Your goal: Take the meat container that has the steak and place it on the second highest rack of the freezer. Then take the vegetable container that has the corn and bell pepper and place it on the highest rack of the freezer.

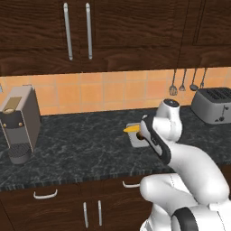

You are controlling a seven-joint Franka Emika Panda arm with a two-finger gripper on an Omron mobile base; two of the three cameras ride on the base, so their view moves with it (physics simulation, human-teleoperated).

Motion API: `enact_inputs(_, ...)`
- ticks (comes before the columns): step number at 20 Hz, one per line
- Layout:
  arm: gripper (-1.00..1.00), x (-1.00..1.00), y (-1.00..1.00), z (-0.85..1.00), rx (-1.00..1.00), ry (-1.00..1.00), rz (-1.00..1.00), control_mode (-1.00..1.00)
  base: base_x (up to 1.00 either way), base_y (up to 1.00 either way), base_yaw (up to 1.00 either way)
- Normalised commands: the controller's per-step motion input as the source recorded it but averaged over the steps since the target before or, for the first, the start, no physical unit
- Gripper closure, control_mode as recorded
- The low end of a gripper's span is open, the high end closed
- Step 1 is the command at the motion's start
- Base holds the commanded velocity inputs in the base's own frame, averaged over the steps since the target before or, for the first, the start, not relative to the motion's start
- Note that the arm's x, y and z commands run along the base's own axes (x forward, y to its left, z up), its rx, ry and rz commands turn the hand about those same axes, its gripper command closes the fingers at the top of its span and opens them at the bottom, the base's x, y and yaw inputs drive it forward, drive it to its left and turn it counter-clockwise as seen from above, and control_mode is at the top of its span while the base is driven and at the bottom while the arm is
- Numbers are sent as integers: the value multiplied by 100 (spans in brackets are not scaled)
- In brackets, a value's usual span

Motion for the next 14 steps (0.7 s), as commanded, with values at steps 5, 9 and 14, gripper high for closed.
enact_inputs(5, -100, 70, 0, -34, 0, 9, 0, -100, 0, 0, 0)
enact_inputs(9, -100, 47, 0, -31, 0, 6, 0, -100, 0, 0, 0)
enact_inputs(14, -100, 26, 0, -43, 0, -4, 0, -100, 0, 0, 0)
